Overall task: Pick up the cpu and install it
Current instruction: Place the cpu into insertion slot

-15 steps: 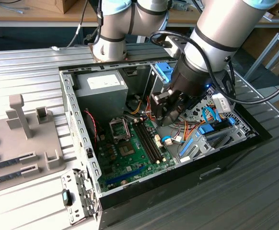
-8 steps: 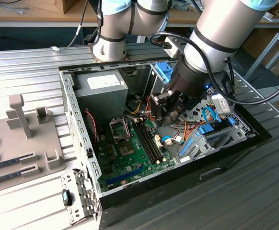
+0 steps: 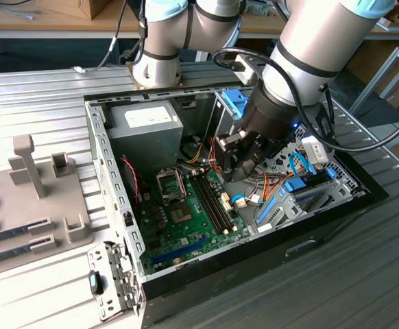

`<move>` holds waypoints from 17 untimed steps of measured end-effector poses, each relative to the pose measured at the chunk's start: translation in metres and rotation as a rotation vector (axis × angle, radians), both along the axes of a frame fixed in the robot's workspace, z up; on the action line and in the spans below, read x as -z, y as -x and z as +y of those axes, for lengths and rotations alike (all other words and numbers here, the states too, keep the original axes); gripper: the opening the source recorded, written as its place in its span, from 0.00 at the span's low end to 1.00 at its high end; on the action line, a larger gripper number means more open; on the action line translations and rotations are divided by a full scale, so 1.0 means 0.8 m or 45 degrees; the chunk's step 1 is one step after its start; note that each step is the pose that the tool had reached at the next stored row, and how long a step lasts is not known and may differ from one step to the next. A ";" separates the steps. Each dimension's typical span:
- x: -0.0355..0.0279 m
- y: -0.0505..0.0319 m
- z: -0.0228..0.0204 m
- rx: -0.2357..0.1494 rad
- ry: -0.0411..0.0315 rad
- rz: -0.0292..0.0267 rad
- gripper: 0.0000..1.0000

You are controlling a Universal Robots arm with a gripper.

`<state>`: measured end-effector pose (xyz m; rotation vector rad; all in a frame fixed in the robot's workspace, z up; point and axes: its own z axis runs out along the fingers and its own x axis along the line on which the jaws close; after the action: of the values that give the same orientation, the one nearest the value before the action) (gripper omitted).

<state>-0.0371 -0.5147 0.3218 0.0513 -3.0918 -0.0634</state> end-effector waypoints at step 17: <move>0.0055 0.000 0.0000 0.000 0.0001 0.0001 0.47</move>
<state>-0.0371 -0.5148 0.3174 0.0514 -3.0917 -0.0633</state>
